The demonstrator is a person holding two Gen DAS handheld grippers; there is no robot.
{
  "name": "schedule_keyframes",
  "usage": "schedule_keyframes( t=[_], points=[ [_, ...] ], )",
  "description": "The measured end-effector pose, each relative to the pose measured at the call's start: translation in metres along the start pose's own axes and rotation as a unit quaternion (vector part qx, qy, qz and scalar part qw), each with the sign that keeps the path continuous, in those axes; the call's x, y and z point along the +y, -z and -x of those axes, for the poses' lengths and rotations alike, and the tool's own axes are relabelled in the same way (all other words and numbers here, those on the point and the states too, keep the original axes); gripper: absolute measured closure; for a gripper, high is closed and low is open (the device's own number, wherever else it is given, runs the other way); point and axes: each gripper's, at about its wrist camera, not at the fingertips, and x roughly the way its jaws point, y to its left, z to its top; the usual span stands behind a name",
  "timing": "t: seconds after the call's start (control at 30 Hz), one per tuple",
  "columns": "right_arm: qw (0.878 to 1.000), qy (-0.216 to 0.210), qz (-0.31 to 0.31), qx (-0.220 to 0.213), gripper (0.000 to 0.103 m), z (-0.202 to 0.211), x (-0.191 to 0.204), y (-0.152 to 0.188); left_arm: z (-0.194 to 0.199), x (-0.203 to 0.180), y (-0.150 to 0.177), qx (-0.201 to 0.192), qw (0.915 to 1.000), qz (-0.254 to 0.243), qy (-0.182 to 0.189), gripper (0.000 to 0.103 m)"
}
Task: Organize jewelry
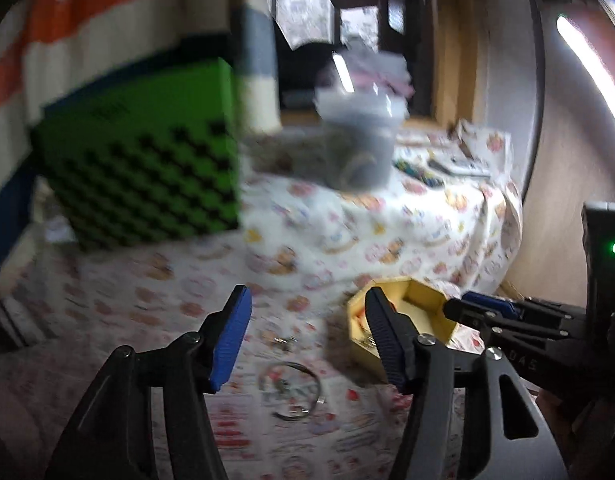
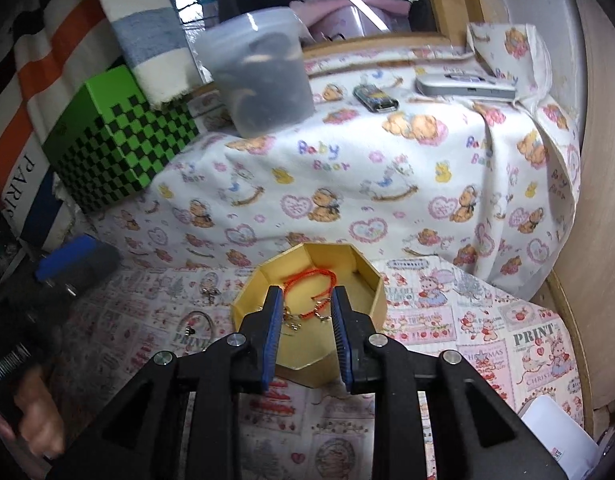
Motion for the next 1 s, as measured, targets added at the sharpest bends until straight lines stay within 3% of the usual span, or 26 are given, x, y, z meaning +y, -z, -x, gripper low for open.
schedule_keyframes(
  t=[0.1,0.23,0.3,0.43,0.63,0.8,0.9,1.0],
  points=[
    [1.000,0.002,0.006,-0.016,0.074,0.007,0.005,0.000,0.020,0.013,-0.007,-0.021,0.9996,0.001,-0.019,0.036],
    [0.999,0.014,0.004,-0.029,0.058,0.012,0.009,0.001,0.042,0.029,-0.008,-0.048,0.9979,0.002,-0.044,0.023],
    [0.999,0.034,0.009,-0.038,0.057,0.014,0.013,0.004,0.050,0.035,-0.006,-0.056,0.9967,0.000,-0.058,0.021],
    [0.998,0.033,0.015,-0.047,0.052,0.016,0.017,0.004,0.059,0.050,0.009,-0.080,0.9937,0.019,-0.076,0.016],
    [0.998,0.024,0.013,-0.056,0.043,0.019,0.018,0.005,0.043,0.056,0.020,-0.060,0.9942,0.021,-0.087,0.016],
    [0.997,0.031,0.016,-0.070,0.036,0.020,0.020,0.006,0.029,0.060,0.035,-0.057,0.9957,0.040,-0.062,0.011],
    [0.997,0.032,0.018,-0.068,0.034,0.019,0.021,0.006,0.011,0.063,0.044,-0.032,0.9957,0.038,-0.078,0.011],
    [0.997,0.035,0.023,-0.070,0.029,0.020,0.023,0.008,0.000,0.068,0.050,-0.012,0.9967,0.056,-0.057,0.011]
  ],
)
